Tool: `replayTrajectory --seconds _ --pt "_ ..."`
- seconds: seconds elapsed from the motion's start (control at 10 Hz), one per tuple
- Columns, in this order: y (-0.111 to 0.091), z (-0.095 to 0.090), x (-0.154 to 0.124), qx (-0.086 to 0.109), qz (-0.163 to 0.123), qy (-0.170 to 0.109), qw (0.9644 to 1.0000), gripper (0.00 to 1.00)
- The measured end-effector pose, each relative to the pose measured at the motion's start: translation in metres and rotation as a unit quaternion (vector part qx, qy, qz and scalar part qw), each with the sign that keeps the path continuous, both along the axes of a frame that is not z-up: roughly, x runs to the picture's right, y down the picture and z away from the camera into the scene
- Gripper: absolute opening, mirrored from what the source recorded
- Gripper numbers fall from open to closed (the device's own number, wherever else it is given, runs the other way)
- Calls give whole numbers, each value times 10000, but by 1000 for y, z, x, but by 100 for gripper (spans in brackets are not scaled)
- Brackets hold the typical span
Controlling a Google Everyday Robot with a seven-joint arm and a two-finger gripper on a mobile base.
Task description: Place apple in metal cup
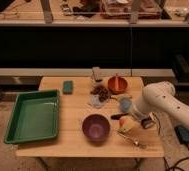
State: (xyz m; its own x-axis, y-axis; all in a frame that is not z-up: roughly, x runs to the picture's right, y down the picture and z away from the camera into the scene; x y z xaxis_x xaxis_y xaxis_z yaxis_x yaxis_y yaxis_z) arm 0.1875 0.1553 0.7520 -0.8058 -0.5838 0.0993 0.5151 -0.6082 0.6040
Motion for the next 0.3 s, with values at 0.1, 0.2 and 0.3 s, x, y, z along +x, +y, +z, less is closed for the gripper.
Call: replayTrajectory --seconds 0.1,0.2,0.3 --pt "-1 0 -1 2 -6 -6 10000 80" --pt "-1 0 -2 3 -14 -13 10000 80" --pt "-1 0 -2 1 -12 -12 10000 80"
